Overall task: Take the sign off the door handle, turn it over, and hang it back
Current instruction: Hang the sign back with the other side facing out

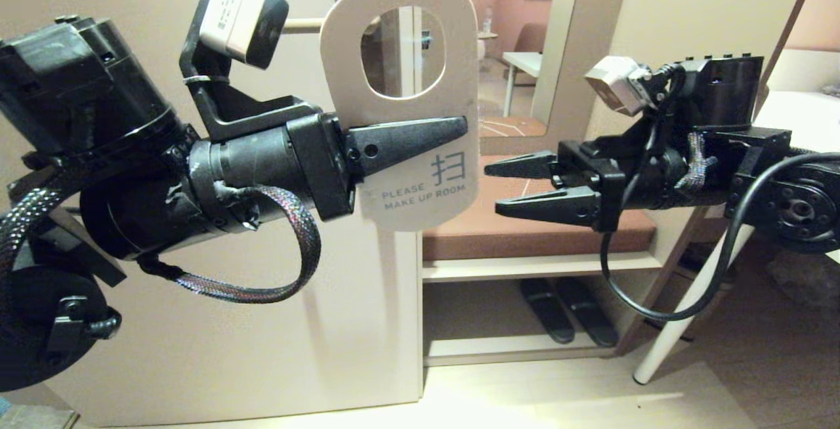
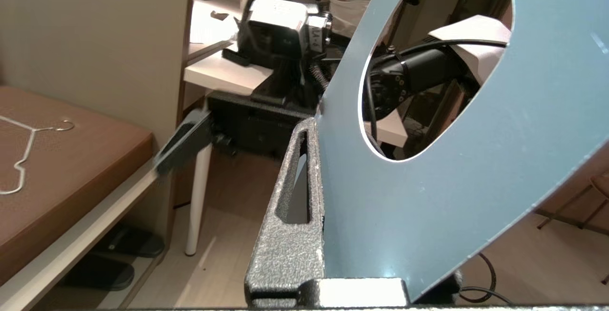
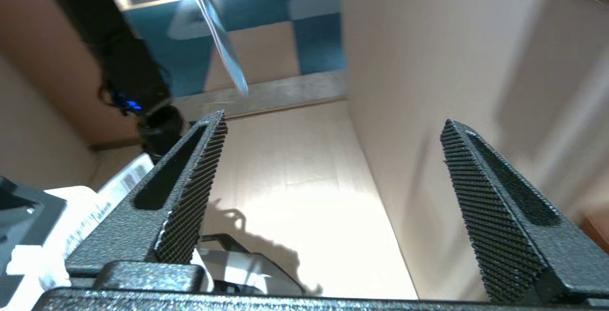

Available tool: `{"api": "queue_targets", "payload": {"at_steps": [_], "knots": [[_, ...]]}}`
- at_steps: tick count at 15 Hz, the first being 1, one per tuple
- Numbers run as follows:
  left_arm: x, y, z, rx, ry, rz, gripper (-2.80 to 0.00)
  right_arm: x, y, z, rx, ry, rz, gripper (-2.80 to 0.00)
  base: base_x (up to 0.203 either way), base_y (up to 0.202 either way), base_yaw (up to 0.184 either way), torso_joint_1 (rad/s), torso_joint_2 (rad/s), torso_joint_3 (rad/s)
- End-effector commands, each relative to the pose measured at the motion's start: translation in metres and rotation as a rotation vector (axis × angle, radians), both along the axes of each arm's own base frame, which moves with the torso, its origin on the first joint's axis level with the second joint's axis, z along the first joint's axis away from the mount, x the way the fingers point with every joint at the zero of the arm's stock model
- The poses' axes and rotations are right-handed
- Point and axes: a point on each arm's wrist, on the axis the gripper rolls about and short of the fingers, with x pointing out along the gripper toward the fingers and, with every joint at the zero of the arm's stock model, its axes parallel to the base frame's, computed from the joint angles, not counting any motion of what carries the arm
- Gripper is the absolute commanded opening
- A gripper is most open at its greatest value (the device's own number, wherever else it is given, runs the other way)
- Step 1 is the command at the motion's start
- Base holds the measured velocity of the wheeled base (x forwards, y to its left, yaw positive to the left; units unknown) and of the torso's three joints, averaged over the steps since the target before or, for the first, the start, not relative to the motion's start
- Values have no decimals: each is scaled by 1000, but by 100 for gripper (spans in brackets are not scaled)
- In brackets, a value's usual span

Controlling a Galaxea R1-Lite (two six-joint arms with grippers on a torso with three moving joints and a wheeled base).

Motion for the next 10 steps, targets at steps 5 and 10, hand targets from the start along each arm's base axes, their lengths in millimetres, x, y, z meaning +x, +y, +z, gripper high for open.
{"api": "queue_targets", "payload": {"at_steps": [5,10], "knots": [[-8,31,-2,2,-8,77,-280,-10,-78,2,-21,3,-323,0,0,0,0,0,0,0],[-19,61,-19,50,-36,212,-280,-23,-124,-13,-56,-105,-839,-280,0,0,0,0,0,0]]}}
